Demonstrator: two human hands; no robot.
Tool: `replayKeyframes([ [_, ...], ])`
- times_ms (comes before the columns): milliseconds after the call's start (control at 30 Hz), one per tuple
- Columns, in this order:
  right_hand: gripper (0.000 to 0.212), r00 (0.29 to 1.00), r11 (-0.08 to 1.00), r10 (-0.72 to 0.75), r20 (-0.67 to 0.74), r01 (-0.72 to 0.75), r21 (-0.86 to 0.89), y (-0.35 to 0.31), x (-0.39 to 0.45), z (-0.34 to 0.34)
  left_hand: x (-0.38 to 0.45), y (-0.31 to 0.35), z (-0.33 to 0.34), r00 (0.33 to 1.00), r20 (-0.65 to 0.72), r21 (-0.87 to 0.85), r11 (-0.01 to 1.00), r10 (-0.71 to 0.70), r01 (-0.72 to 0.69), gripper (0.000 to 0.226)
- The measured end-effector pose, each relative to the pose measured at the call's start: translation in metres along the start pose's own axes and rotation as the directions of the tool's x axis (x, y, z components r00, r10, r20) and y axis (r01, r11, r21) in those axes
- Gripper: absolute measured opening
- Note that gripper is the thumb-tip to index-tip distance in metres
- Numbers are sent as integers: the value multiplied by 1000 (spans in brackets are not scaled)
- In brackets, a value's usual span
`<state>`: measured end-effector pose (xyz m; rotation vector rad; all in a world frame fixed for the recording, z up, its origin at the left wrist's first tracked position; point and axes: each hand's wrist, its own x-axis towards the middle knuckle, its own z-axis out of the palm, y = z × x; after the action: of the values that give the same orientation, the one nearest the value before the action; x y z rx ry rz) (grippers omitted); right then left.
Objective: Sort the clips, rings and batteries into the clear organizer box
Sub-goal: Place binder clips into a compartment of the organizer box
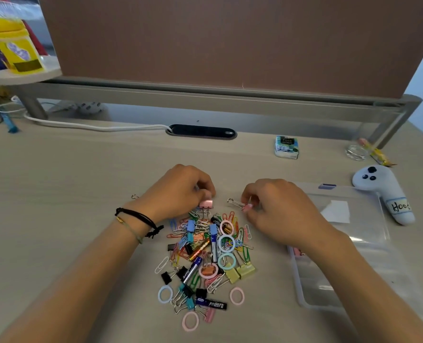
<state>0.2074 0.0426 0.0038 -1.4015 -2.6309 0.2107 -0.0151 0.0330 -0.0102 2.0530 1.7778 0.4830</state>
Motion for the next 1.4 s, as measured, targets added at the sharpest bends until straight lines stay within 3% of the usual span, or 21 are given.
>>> replayKeyframes([
  [100,19,1000,1000,-7,1,7,6,1,-1,1,1,-4,2,999,-26,-4,1000,-25,25,15],
  [233,18,1000,1000,-8,4,8,4,3,-2,3,0,-9,1,999,-39,114,993,35,-31,27],
  [400,18,1000,1000,-14,-10,14,8,4,-1,2,-3,-6,-6,985,130,112,986,112,-127,44],
  [700,18,999,999,-34,-13,34,25,6,-2,1,-4,-4,-9,989,119,153,982,92,-110,25],
  [933,16,992,998,-4,-123,13,69,22,-18,-23,-15,22,-30,989,27,152,977,146,-148,21],
  [1033,15,987,993,52,-153,-36,108,43,-46,-35,-21,37,-30,976,-40,42,977,212,-211,21],
  [1167,16,962,938,215,-167,-155,311,70,-89,-36,-23,59,-11,965,-95,-155,954,243,-255,22],
  [1400,18,959,912,246,-140,-180,368,83,-119,-23,-23,85,27,971,-74,-192,953,226,-236,17],
])
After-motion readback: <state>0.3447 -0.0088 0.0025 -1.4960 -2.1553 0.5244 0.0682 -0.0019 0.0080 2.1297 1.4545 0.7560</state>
